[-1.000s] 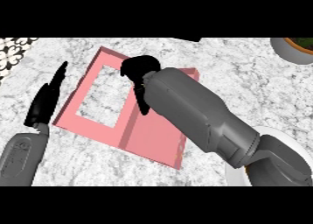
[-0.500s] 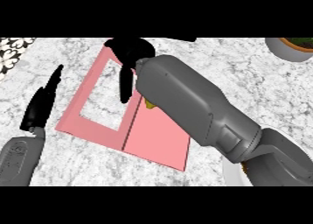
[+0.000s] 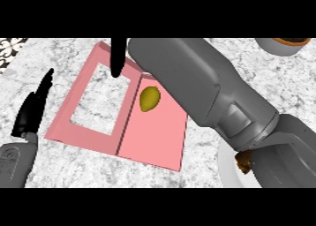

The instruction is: Pick the lemon from the plate and place it in the cardboard box

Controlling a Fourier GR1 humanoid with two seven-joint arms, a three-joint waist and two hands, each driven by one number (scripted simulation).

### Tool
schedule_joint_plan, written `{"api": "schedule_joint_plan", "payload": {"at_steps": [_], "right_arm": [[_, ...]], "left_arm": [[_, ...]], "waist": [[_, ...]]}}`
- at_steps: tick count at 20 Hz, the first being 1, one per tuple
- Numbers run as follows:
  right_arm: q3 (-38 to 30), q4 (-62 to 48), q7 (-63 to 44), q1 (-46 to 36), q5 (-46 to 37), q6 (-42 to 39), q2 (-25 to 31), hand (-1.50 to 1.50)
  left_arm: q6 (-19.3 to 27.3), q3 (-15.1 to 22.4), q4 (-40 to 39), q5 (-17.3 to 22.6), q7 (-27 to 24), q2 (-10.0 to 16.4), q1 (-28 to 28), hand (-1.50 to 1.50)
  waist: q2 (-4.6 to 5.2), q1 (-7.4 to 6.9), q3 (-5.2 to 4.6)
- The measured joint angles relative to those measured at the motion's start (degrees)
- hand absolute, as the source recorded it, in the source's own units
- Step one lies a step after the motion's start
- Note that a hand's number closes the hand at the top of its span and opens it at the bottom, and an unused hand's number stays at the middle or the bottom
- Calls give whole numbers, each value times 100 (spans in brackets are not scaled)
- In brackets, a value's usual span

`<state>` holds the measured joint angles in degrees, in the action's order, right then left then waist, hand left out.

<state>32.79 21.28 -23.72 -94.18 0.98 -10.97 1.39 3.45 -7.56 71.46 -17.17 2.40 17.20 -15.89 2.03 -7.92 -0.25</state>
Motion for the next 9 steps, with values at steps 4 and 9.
{"api": "schedule_joint_plan", "payload": {"at_steps": [4,9], "right_arm": [[-147,-420,238,-438,-6,-389,283,-150],[-239,-822,594,-824,-28,-1151,755,-150]], "left_arm": [[20,-39,51,4,1,29,63,0],[63,-46,140,-13,31,15,126,0]], "waist": [[8,66,0],[23,106,1]]}}
